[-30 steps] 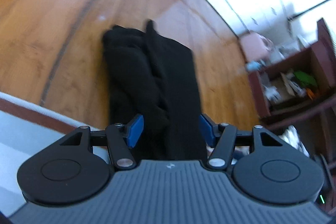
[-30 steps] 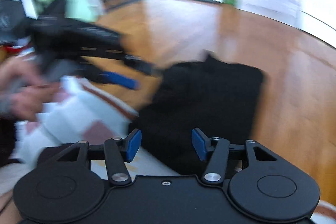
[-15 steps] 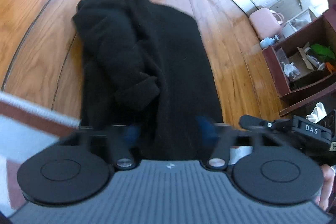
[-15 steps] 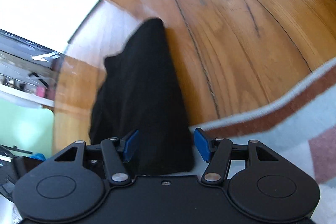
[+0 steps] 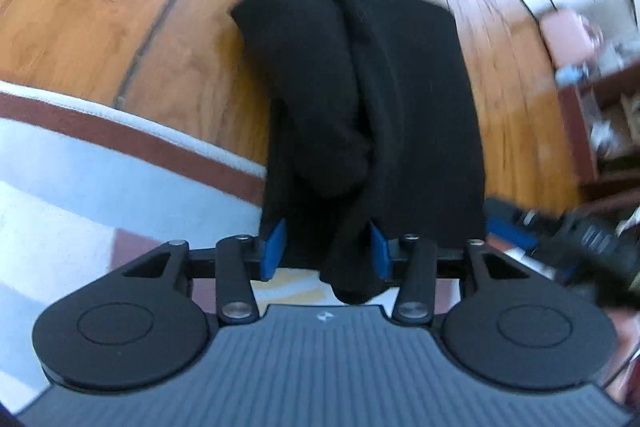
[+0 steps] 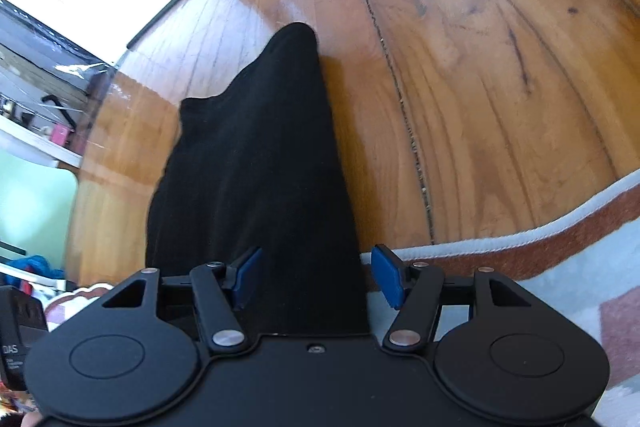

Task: Fold clothes

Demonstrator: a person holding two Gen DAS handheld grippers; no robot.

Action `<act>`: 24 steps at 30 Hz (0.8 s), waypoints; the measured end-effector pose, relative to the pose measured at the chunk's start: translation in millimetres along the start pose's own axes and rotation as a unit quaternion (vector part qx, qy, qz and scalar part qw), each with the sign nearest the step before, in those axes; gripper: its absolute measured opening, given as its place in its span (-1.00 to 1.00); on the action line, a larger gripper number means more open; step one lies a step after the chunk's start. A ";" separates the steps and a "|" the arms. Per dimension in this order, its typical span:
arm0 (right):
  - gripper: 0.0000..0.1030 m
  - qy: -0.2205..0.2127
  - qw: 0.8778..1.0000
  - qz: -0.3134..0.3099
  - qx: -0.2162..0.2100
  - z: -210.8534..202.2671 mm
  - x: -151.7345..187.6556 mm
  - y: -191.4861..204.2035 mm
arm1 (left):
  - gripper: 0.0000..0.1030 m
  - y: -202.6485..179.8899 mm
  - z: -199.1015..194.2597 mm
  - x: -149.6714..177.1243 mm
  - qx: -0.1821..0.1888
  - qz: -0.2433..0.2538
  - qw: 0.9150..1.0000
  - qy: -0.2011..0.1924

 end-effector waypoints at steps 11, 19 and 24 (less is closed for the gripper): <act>0.26 -0.085 0.953 -0.289 0.011 10.1 29.5 106.6 | 0.39 17.6 -18.5 -72.9 0.057 -0.022 0.992 -0.107; -0.34 -0.067 0.939 -0.337 0.020 85.6 26.2 142.9 | -0.72 10.5 10.6 -112.5 0.034 0.020 0.993 -0.113; -0.54 -0.088 0.929 -0.360 -0.009 79.2 32.3 153.1 | -0.73 -24.1 -8.0 -124.7 -0.021 0.131 0.976 -0.172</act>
Point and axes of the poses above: each gripper's, at about its wrist camera, not at the fingertips, and z roughly the way its jaws point, y to its left, x to its underside, the point moved 10 cm from there along z, roughly the way its jaws point, and after that the axes turned 11 degrees about y, right-handed, at the moved point
